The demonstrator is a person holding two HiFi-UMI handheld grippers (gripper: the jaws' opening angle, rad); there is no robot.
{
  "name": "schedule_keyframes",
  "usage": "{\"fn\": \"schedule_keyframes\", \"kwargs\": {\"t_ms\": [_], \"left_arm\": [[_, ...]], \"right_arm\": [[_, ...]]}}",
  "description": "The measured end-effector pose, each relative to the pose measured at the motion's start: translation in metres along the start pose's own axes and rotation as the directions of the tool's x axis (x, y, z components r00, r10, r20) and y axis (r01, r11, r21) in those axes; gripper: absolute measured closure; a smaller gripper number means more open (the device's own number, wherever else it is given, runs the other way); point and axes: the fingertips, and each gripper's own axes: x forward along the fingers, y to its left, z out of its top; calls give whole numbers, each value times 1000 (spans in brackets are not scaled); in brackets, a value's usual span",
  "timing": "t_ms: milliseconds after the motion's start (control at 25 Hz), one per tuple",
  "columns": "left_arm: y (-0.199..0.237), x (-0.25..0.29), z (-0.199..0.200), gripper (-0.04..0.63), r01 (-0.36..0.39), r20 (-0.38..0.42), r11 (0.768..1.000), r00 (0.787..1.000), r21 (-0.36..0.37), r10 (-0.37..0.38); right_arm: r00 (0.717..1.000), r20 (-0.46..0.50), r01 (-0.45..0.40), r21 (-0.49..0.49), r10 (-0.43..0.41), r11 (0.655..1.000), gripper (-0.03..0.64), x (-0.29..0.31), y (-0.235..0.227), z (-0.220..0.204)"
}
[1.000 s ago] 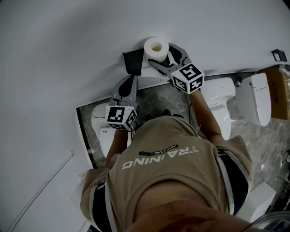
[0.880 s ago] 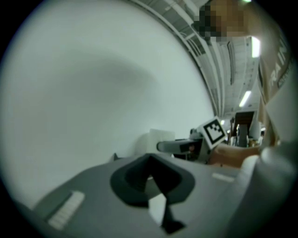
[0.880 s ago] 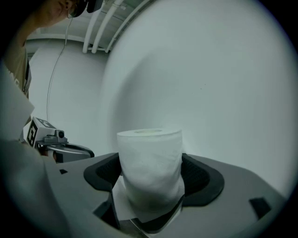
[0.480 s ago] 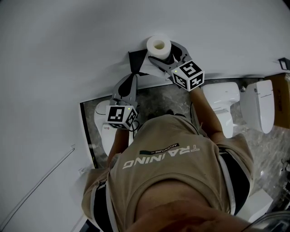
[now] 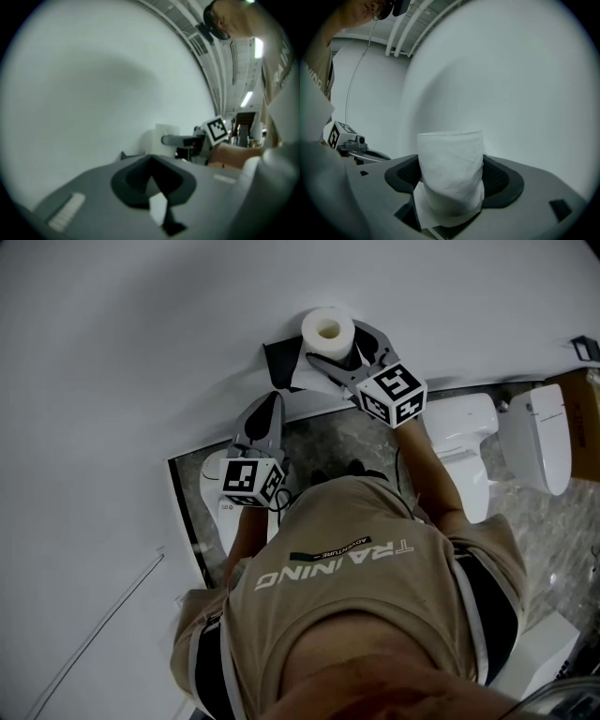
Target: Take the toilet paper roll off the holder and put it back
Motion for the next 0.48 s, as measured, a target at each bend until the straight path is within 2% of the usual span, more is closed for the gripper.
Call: {"fn": "schedule_keyframes", "kwargs": {"t_ms": [240, 480], "left_arm": [[-3, -13, -4, 595, 55, 4, 998, 998, 10, -55], [-6, -28, -14, 595, 103, 9, 995, 995, 11, -103]], "right_arm": [[999, 35, 38, -46, -36, 998, 273, -15, 18, 15], [997, 53, 67, -64, -63, 996, 273, -33, 44, 13]]}}
